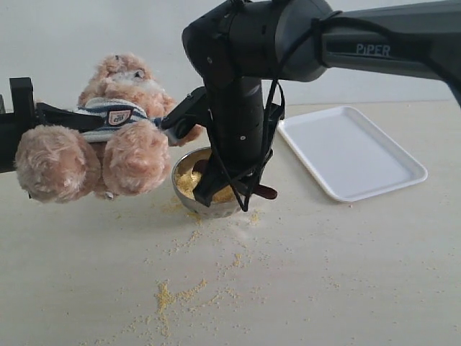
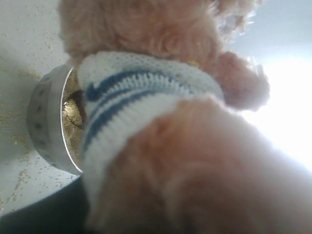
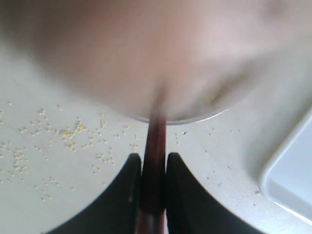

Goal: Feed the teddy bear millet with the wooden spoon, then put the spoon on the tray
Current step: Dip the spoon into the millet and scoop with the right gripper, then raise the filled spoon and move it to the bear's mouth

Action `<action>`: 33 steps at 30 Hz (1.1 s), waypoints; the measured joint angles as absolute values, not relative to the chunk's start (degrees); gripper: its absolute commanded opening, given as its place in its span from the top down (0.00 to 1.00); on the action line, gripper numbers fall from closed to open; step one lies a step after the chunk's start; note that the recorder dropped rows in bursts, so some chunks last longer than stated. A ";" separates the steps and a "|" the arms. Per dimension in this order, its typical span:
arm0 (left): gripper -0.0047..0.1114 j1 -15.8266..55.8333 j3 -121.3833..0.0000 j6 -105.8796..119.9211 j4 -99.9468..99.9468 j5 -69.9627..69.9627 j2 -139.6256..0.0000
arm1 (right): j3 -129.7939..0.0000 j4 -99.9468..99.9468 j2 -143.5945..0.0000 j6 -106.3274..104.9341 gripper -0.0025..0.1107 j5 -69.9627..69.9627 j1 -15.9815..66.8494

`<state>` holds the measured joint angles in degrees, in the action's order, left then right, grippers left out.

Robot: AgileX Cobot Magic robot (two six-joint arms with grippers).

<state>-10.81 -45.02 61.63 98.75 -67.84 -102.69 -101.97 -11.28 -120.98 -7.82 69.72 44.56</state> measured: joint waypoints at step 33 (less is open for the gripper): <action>0.92 -13.43 -45.02 66.45 98.75 -67.94 -102.69 | -101.97 1.01 -113.72 -10.41 0.98 69.96 37.37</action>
